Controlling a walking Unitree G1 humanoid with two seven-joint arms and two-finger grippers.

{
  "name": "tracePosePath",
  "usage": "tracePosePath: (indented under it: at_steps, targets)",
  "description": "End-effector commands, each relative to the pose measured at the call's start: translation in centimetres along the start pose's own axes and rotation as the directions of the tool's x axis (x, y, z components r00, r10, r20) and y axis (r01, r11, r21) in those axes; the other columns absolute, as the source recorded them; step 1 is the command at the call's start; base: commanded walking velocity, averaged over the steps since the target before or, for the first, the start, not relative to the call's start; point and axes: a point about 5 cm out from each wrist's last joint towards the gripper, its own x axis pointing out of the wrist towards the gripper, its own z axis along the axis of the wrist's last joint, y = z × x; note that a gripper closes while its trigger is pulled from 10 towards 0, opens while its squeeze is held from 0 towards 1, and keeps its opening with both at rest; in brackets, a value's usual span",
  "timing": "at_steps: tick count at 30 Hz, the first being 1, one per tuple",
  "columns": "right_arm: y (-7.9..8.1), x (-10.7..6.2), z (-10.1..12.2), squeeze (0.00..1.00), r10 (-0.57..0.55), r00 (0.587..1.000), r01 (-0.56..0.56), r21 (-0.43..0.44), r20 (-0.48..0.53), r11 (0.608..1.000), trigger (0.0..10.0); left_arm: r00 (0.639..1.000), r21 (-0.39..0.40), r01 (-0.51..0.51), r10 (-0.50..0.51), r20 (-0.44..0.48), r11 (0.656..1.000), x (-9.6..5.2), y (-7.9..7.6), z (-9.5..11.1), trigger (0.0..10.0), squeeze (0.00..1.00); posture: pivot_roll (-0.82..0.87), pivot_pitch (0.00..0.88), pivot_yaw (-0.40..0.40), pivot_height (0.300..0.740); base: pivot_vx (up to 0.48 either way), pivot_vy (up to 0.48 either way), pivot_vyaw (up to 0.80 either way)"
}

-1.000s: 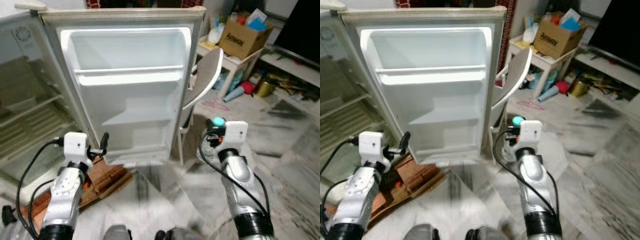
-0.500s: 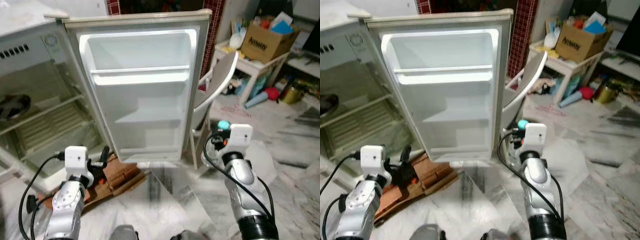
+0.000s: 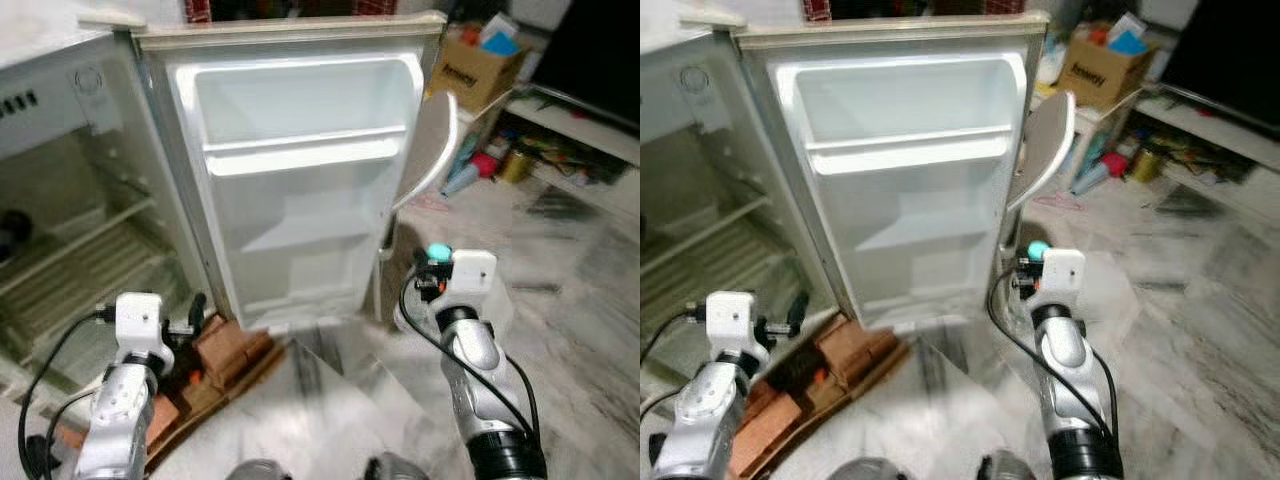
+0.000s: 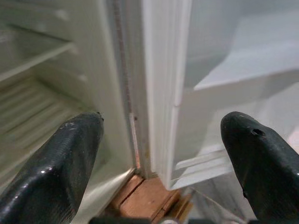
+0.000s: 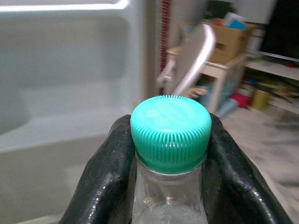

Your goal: Restocking fridge

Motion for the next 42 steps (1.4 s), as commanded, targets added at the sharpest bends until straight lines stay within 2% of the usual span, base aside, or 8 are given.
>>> tracePosePath:
  at_steps: [1, 8, 14, 19, 24, 28, 32, 42]
  targets:
    - [-0.9, 0.0, 0.5, 0.0, -0.025, 0.999, 0.025, -0.011, 0.024, 1.0, 10.0, 1.0, 0.003, 0.025, -0.025, 0.013, 1.0, 0.2, -0.8, 0.2, 10.0, 0.0, 0.08, 0.0, -0.034, 0.74, 0.0, 0.405, -0.46]
    - [-1.3, 0.5, 1.0, 0.0, -0.04, 0.998, 0.041, -0.016, 0.045, 0.999, 10.0, 0.997, 0.012, 0.0, -0.001, 0.079, 1.0, 0.9, -0.6, 1.6, 10.0, 0.0, 0.09, 0.0, -0.03, 0.74, 0.0, 0.0, -0.33]
    - [-1.0, 0.8, 1.6, 0.0, -0.029, 0.997, 0.03, -0.019, 0.069, 0.999, 10.0, 0.995, 0.024, -0.017, 0.014, 0.101, 1.0, 0.9, -0.3, 2.2, 10.0, 0.0, 0.1, 0.0, -0.02, 0.74, 0.0, 0.0, 0.0]
    - [-1.0, 0.7, 1.7, 0.0, -0.044, 0.996, 0.045, -0.015, 0.082, 0.999, 10.0, 0.996, 0.054, 0.016, -0.021, 0.089, 0.998, 1.0, -0.9, 1.9, 10.0, 0.0, 0.07, 0.0, 0.017, 0.74, 0.0, 0.0, 0.0]
    - [-1.9, 0.0, 1.6, 0.0, -0.123, 0.987, 0.123, 0.002, 0.099, 0.992, 10.0, 0.991, 0.081, 0.107, -0.113, 0.072, 0.991, 2.4, -2.2, 2.1, 10.0, 0.0, 0.02, 0.0, 0.077, 0.74, 0.0, 0.0, 0.0]
    - [-2.2, -0.4, 1.4, 0.0, -0.137, 0.986, 0.137, -0.002, 0.094, 0.991, 10.0, 0.99, 0.088, 0.116, -0.123, 0.077, 0.989, 3.0, -2.4, 2.5, 10.0, 0.0, 0.01, 0.0, 0.069, 0.74, 0.0, 0.0, 0.0]
    - [-1.2, -0.1, 1.5, 0.0, -0.068, 0.993, 0.07, -0.022, 0.092, 0.997, 10.0, 0.99, 0.087, 0.102, -0.11, 0.088, 0.991, 2.7, -2.3, 2.4, 10.0, 0.0, 0.04, 0.0, 0.012, 0.74, 0.0, 0.0, 0.15]
    - [0.3, 1.0, 2.3, 0.0, 0.002, 0.994, 0.002, -0.032, 0.113, 0.999, 10.0, 0.993, 0.083, 0.079, -0.085, 0.08, 0.993, 1.7, -1.6, 1.5, 10.0, 0.0, 0.06, 0.0, -0.004, 0.74, 0.076, 0.0, 0.62]
